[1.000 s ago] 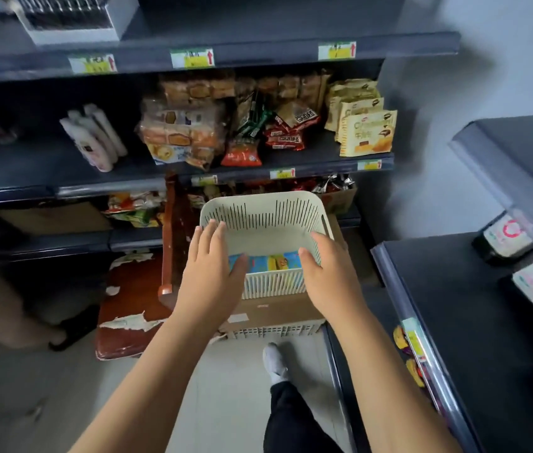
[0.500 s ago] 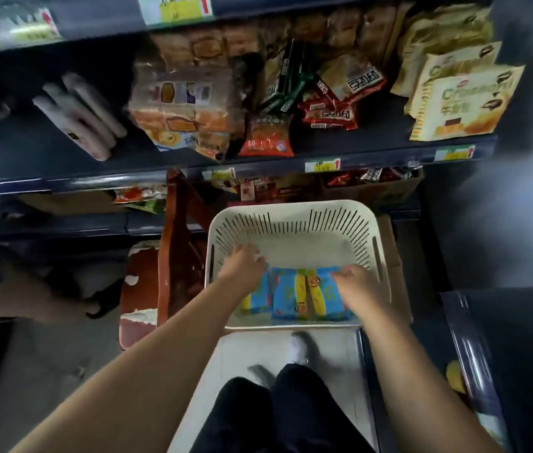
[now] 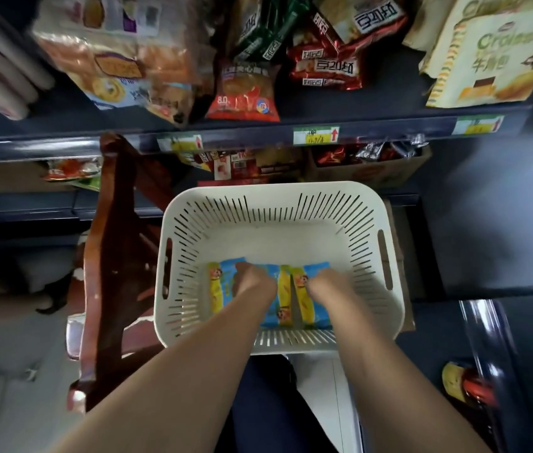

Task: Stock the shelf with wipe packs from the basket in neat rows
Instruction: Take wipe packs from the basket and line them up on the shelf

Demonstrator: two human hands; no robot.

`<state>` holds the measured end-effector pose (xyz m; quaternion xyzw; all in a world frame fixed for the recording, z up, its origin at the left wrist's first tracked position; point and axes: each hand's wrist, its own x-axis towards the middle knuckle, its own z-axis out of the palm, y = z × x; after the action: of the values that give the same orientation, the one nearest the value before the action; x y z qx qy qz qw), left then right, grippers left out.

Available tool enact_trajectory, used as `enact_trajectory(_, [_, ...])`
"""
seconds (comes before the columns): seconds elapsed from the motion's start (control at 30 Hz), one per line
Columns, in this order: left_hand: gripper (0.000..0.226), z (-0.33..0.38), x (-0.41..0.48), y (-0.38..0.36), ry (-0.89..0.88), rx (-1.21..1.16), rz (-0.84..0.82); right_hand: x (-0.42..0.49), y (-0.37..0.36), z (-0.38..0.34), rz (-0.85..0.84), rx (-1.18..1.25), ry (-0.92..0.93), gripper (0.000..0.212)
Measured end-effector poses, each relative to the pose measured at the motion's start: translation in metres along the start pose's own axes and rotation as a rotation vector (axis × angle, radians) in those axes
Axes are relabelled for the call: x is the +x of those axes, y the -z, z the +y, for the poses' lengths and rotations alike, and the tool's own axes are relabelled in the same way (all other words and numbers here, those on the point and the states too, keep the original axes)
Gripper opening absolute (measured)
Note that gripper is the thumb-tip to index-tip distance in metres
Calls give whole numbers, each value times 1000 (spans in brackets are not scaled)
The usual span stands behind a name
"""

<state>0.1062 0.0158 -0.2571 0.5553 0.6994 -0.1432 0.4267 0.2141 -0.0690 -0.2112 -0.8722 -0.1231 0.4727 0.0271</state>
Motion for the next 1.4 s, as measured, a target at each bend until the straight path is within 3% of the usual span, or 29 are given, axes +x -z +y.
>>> enact_trajectory(0.1, [52,-3,-1,-6,47,11,30,6,-4,4,74,41,-20,16])
enact_trajectory(0.2, [60,-2,-6,3,74,15,64,8,-4,12,73,54,-33,33])
enact_trajectory(0.37, [57,-1,-7,17,10,-61,-129,1,-2,18,55,138,-18,31])
enact_trajectory(0.43, [46,3,-20,28,-13,-126,-185,-7,2,20,95,206,40,26])
enact_trajectory(0.5, [31,9,-32,47,-102,-154,-128,-21,11,24,168,310,101,21])
enact_trajectory(0.7, [29,36,-87,131,-332,-293,-40,-107,63,22,333,533,298,13])
enact_trajectory(0.83, [27,55,-131,181,-572,-322,-43,-164,88,18,450,596,379,5])
enact_trajectory(1.0, [28,68,-191,221,-874,-277,-113,-239,96,30,617,678,433,15])
enact_trajectory(1.23, [27,75,-317,233,-1267,-162,-378,-365,95,97,980,700,377,10])
enact_trajectory(1.4, [24,74,-419,217,-1528,-80,-602,-450,87,165,1283,667,210,10])
